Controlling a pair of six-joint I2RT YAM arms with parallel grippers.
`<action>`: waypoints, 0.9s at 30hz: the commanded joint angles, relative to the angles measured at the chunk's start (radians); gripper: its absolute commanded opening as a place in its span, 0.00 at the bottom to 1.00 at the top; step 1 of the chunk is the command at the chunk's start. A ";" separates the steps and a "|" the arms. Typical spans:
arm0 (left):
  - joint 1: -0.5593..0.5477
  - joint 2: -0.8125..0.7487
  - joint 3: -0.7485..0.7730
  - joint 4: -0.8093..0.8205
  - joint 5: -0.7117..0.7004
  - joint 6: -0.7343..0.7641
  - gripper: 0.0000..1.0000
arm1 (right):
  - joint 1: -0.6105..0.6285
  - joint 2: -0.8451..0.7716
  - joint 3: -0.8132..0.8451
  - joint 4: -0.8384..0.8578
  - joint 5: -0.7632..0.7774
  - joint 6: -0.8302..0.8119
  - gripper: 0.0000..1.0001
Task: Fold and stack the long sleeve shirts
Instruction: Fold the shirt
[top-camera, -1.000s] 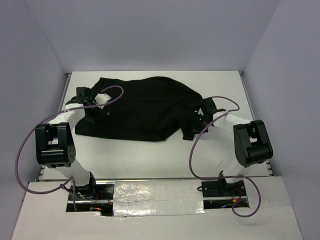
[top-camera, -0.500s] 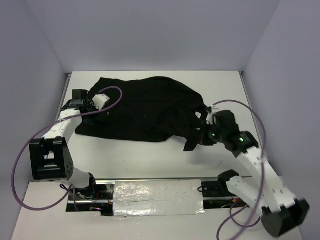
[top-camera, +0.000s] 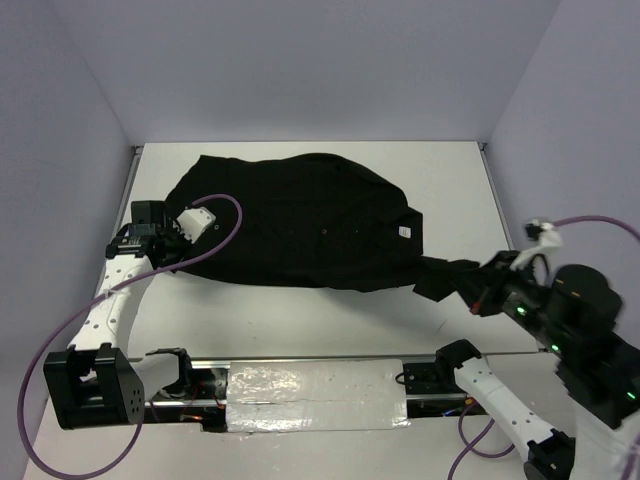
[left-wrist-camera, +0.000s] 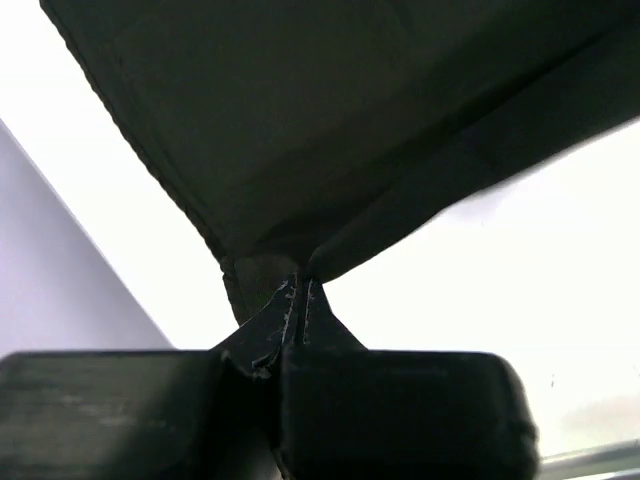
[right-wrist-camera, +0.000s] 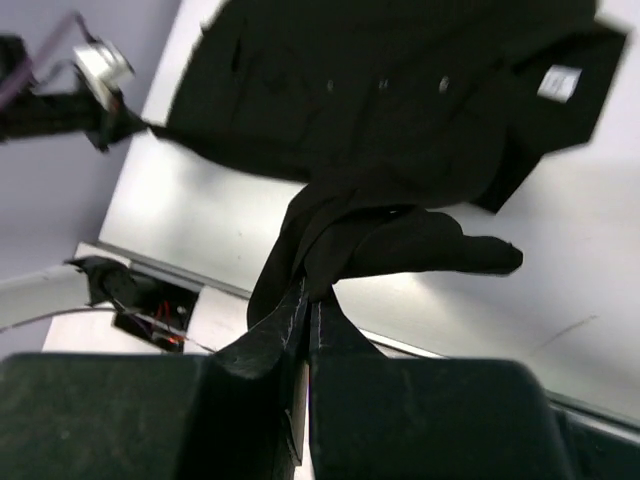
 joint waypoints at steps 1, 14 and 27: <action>0.005 -0.042 0.005 -0.075 -0.016 0.026 0.00 | 0.002 0.037 0.282 -0.108 0.102 -0.033 0.00; 0.005 -0.189 0.116 -0.266 0.076 0.081 0.00 | -0.001 0.233 0.594 -0.124 0.066 -0.168 0.00; 0.005 0.002 0.194 -0.112 0.019 0.046 0.00 | 0.001 0.470 0.405 0.206 0.198 -0.314 0.00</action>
